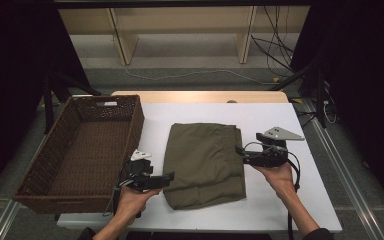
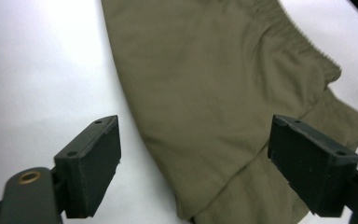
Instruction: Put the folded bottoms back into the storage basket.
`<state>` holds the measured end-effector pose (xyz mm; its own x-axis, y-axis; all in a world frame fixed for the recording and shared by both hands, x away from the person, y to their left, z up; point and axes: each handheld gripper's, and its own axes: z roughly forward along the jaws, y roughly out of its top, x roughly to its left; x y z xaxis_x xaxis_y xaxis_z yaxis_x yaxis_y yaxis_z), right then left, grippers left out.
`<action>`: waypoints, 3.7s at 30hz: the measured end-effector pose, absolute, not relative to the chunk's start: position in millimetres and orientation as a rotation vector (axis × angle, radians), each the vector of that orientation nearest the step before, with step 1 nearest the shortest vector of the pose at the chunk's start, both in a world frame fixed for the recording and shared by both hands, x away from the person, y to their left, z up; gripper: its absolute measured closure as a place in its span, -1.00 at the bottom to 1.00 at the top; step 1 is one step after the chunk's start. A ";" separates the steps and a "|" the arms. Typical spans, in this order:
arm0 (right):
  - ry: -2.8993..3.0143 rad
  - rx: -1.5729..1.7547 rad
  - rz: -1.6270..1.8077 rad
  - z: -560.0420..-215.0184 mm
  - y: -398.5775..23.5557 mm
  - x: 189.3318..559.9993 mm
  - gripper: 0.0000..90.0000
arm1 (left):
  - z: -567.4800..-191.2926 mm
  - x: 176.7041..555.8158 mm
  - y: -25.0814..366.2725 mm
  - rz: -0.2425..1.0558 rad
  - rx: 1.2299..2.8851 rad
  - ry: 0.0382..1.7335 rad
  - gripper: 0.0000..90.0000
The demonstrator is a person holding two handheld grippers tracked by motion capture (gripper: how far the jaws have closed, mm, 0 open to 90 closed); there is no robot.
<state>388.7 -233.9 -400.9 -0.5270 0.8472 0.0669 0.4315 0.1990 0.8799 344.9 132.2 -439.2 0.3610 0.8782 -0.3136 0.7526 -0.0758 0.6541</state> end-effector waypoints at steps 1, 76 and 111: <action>2.045 1.190 1.278 -400.9 -233.9 388.7 -0.71 | -439.2 344.9 132.2 0.207 1.856 1.424 -0.61; 2.326 1.595 0.894 -458.1 -220.3 538.6 -0.66 | -465.7 369.7 136.9 0.007 1.891 1.461 0.90; 2.408 1.641 0.949 -466.5 -211.2 539.9 0.69 | -460.7 369.2 137.9 0.045 1.866 1.449 0.88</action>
<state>539.9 -211.2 -466.5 -0.4244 0.8639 0.2711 0.8166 0.2358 0.5269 369.2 137.9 -460.7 0.3557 0.8425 -0.4046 0.8155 -0.0683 0.5748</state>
